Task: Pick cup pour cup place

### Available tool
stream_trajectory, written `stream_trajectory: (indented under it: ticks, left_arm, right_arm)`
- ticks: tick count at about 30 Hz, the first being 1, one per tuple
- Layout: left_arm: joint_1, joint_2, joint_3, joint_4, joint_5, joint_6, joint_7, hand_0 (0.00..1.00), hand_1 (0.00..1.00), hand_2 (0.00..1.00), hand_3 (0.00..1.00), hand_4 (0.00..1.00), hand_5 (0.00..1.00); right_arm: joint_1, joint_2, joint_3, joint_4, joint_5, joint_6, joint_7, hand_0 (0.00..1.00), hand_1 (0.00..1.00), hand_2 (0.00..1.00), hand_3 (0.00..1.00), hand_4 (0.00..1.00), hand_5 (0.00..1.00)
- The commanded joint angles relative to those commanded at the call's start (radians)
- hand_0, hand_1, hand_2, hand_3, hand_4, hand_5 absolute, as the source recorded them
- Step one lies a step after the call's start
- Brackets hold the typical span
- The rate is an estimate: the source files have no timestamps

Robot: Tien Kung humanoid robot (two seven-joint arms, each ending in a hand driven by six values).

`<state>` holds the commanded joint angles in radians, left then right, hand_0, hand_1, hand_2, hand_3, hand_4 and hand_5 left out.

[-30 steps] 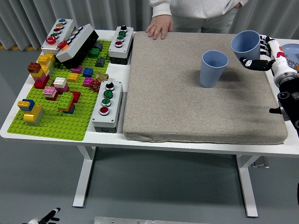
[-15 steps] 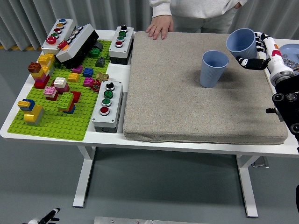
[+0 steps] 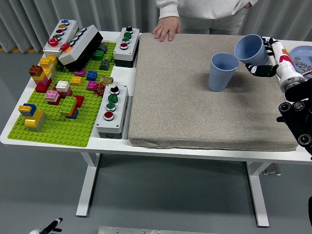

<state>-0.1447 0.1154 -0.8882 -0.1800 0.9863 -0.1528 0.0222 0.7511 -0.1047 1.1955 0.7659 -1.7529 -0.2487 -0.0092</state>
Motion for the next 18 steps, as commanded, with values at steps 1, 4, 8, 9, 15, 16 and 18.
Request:
stream_trajectory:
  ticks: [1, 4, 8, 9, 15, 16, 18]
  left_arm:
    - [0.000, 0.000, 0.000, 0.000, 0.000, 0.000, 0.000, 0.889, 0.843, 0.893, 0.798, 0.664, 0.994]
    - [0.001, 0.000, 0.001, 0.000, -0.001, 0.000, 0.000, 0.889, 0.843, 0.893, 0.798, 0.664, 0.994]
    - [0.003, 0.000, 0.001, 0.000, -0.001, 0.000, 0.000, 0.889, 0.843, 0.893, 0.798, 0.664, 0.994]
    - [0.003, 0.000, 0.001, 0.000, -0.001, 0.000, 0.000, 0.889, 0.844, 0.893, 0.798, 0.664, 0.994]
    - [0.001, 0.001, 0.001, 0.000, 0.000, 0.000, 0.000, 0.889, 0.844, 0.893, 0.798, 0.664, 0.994]
    - [0.001, 0.001, 0.001, 0.000, 0.000, 0.000, 0.000, 0.889, 0.844, 0.893, 0.798, 0.664, 0.994]
    - [0.000, 0.001, -0.001, 0.000, 0.000, 0.000, 0.000, 0.889, 0.844, 0.893, 0.798, 0.664, 0.994]
  right_arm:
    - [0.000, 0.000, 0.000, 0.000, -0.003, 0.000, -0.001, 0.702, 0.563, 0.466, 0.525, 0.635, 0.002]
    - [0.000, 0.000, -0.001, 0.003, -0.026, -0.004, -0.005, 0.702, 0.563, 0.466, 0.524, 0.635, 0.002]
    - [-0.002, 0.001, 0.000, 0.010, -0.053, -0.005, -0.011, 0.702, 0.563, 0.466, 0.524, 0.635, 0.002]
    - [-0.003, 0.001, -0.001, 0.012, -0.058, -0.006, -0.013, 0.702, 0.564, 0.466, 0.524, 0.634, 0.002]
    - [-0.001, 0.001, -0.005, 0.028, -0.098, -0.006, -0.025, 0.702, 0.563, 0.466, 0.524, 0.634, 0.002]
    - [-0.001, 0.001, -0.006, 0.029, -0.099, -0.006, -0.026, 0.702, 0.563, 0.466, 0.524, 0.634, 0.002]
    - [0.000, 0.000, -0.004, 0.036, -0.117, -0.007, -0.030, 0.702, 0.563, 0.466, 0.524, 0.634, 0.002]
